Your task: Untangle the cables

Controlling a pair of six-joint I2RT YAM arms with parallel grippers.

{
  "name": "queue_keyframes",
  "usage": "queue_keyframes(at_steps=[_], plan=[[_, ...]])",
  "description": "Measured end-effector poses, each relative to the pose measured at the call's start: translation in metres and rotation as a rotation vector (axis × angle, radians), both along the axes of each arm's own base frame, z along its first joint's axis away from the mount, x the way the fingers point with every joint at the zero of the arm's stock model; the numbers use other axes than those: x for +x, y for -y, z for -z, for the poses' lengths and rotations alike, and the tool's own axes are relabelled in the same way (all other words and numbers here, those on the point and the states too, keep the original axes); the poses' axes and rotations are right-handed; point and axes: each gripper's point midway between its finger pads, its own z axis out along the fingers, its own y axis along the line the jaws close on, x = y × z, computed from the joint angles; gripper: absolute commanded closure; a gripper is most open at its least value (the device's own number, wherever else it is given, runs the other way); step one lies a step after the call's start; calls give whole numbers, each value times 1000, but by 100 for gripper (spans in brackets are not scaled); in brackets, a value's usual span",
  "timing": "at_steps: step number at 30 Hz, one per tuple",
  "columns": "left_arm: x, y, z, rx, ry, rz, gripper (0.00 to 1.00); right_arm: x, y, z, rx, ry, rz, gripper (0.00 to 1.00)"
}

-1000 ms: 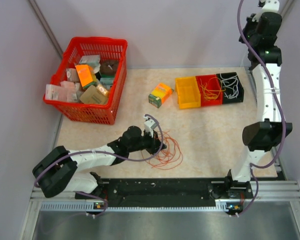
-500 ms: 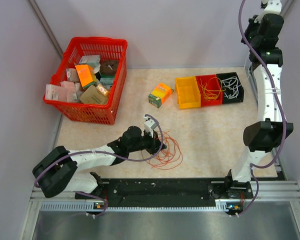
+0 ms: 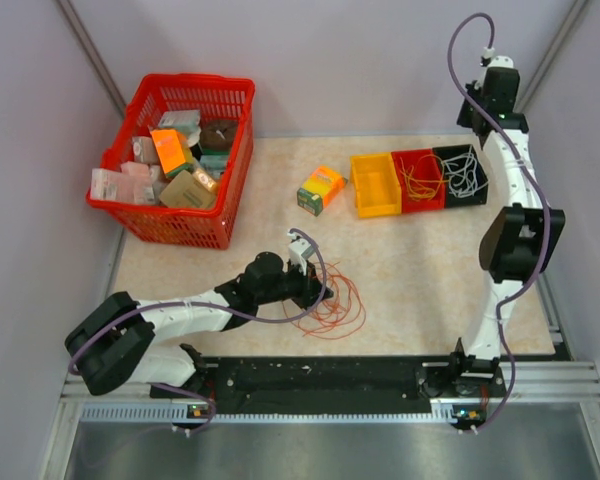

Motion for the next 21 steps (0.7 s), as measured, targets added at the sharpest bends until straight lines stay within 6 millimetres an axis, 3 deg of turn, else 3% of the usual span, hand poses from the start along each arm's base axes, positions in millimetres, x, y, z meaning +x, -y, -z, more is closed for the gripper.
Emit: queue_keyframes(at_steps=[14, 21], plan=[[-1, 0, 1, 2, -2, 1, 100, 9, -2, 83, 135, -140, -25, 100], [-1, -1, 2, 2, -3, 4, 100, 4, -8, 89, 232, -158, -48, 100]])
